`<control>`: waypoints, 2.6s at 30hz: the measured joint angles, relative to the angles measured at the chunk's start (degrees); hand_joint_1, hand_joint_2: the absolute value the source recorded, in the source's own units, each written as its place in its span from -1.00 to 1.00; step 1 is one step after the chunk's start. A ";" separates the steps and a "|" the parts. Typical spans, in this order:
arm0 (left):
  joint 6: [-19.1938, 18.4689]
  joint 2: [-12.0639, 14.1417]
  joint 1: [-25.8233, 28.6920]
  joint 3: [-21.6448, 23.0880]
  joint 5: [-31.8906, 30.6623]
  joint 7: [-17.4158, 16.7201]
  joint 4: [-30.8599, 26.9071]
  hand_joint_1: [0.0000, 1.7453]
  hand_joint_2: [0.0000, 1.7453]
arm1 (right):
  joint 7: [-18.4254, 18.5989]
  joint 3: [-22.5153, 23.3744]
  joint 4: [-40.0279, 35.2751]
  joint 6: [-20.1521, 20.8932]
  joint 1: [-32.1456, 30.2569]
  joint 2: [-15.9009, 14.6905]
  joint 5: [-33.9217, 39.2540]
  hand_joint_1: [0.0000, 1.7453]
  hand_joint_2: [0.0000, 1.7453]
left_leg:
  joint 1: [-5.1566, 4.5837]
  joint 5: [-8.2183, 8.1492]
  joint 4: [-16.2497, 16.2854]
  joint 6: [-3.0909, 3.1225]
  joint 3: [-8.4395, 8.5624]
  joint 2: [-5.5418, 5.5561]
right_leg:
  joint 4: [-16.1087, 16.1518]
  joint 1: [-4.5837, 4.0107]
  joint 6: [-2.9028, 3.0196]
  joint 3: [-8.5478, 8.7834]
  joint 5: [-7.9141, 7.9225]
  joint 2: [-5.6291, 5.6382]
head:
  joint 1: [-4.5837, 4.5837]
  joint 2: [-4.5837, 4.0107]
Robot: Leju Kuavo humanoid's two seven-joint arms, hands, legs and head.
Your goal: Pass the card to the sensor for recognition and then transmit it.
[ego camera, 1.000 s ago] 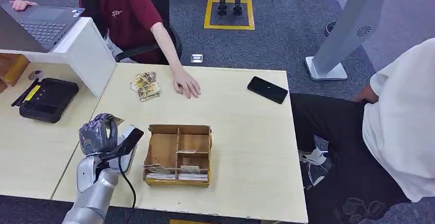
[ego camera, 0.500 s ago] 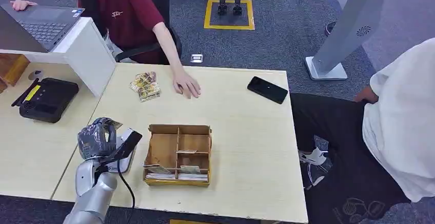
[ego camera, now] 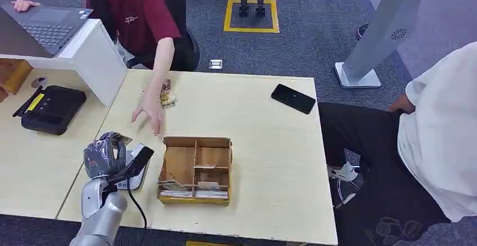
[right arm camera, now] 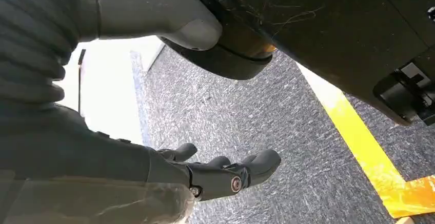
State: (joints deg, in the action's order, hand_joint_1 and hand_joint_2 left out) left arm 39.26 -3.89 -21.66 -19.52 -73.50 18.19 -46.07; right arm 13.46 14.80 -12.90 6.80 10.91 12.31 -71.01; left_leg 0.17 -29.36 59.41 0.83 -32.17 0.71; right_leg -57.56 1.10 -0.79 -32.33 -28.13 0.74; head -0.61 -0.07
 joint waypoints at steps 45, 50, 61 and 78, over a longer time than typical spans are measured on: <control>-3.98 0.11 1.25 3.79 19.42 0.35 0.81 1.00 1.00 | 0.02 0.00 -0.02 -0.98 -0.25 0.00 0.52 -1.00 1.00 | -0.01 0.00 0.00 0.00 0.01 0.01 | 0.01 0.01 -0.01 -0.01 -0.01 -0.03 | 0.00 0.00; -12.07 0.50 1.29 8.68 29.82 -0.92 -1.34 1.00 1.00 | 0.18 0.00 -0.02 -1.11 -0.31 0.00 0.72 -1.00 1.00 | -0.01 0.00 0.00 0.00 0.01 0.09 | 0.01 0.01 -0.01 0.02 -0.01 -0.12 | 0.00 0.00; -20.09 0.50 2.32 13.20 38.71 -1.75 -5.90 1.00 1.00 | 0.17 0.02 -0.02 -1.68 -0.44 0.00 0.87 -1.00 1.00 | 0.00 0.00 0.00 0.00 0.00 0.07 | 0.02 0.00 -0.02 -0.02 -0.02 -0.09 | -0.02 0.00; -24.55 0.52 2.40 17.77 44.39 -3.26 -12.77 1.00 1.00 | 0.18 0.02 -0.02 -1.57 -0.59 0.00 0.90 -1.00 1.00 | 0.00 0.00 0.00 0.00 -0.02 0.05 | 0.02 0.00 -0.02 -0.03 -0.02 -0.07 | 0.00 0.00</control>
State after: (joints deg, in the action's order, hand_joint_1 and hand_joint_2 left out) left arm 14.71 -3.37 -19.26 -1.75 -29.11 14.93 -58.84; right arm 13.64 14.82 -12.92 5.22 10.32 12.31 -70.12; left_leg 0.17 -29.36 59.41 0.84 -32.19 0.76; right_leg -57.54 1.10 -0.81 -32.36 -28.16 0.68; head -0.61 -0.07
